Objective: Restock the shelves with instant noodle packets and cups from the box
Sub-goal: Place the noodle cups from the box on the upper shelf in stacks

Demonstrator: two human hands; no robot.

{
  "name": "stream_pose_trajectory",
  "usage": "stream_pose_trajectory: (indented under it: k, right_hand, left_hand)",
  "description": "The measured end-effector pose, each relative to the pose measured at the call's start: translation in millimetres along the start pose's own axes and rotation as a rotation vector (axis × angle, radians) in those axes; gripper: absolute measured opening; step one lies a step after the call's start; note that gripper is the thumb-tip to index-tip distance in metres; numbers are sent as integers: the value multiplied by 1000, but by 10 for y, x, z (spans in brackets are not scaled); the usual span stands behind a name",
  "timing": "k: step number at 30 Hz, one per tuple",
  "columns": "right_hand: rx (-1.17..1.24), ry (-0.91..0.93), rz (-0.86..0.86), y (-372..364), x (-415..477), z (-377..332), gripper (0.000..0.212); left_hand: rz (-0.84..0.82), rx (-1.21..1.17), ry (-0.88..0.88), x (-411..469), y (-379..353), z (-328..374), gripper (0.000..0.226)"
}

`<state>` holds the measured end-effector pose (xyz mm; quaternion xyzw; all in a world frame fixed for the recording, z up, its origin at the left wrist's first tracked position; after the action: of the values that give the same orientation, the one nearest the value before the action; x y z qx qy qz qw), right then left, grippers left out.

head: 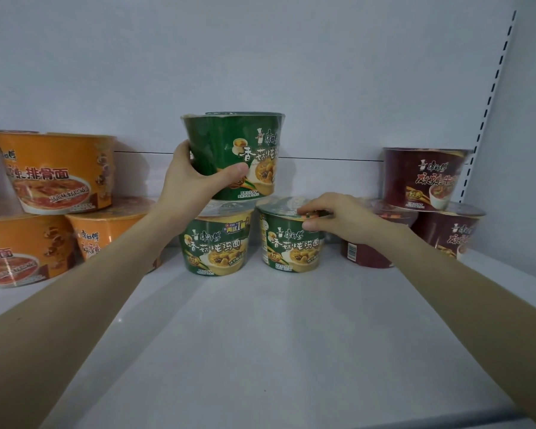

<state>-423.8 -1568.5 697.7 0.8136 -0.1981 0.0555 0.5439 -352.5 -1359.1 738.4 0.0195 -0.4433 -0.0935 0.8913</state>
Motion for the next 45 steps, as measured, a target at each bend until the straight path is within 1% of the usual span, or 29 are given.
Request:
stream_pose_trajectory:
  k: [3,9,12,14,18,23,30,34,36,38,39,40,41,43,44,45]
  right_hand:
    - [3,24,-33,-51,6,-8,35]
    - [-12,-13,-142,-133,20,-10,38]
    - [-88,-9,-153,-110,41,-25,37]
    - [-93,-1,-156,-115,46,-26,37]
    - [-52,3,-163,-148,44,-7,36]
    - [37,-8,-188,-133,47,24,35]
    - [43,-19,-197,-126,70,84,35]
    - [61,-44,-209,-155,71,113,33]
    - [38,-73,-241,-191,70,127,34]
    - [35,-107,-279,-199,55,127,42]
    - [64,-111,-270,-151,50,92,46]
    - [143,-107,-222,-43,53,35,49]
    - [286,-95,-138,131,58,-30,50]
    - [659,-68,16,501,48,-121,45]
    - [798,-56,30,616,57,-163,41]
    - [870,-42,10,685,75,-221,40]
  left_hand:
    - [3,0,-1,8,4,-5,72]
    - [10,1,-11,16,-18,1,71]
    - [7,-7,-15,8,-29,12,69]
    - [10,-16,-10,4,-20,1,69]
    - [15,-11,-3,-5,1,-12,71]
    - [20,-24,-3,-13,13,-2,68]
    - [6,-33,3,-30,8,-16,73]
    - [7,-43,4,-34,-2,1,71]
    - [6,-48,1,-34,-17,23,70]
    - [2,-55,-4,-41,-41,54,69]
    - [-1,-63,-4,-46,-50,68,68]
    - [-12,-75,1,-52,-56,80,68]
    - [-32,-98,11,-55,-64,88,68]
    - [-102,-202,49,-64,-107,71,72]
    - [-141,-273,71,-71,-132,60,74]
    - [-180,-351,90,-81,-161,53,80]
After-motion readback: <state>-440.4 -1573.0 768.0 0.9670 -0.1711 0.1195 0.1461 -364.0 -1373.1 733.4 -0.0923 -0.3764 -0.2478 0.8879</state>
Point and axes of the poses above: each hand's wrist, its own x-axis towards the middle knuckle, its own y-axis out of the back of the hand, z = x × y, the point moved 10 cm from there along x, towards the middle knuckle, and after that the axes turned 13 degrees about -y, right-handed, at the moved point
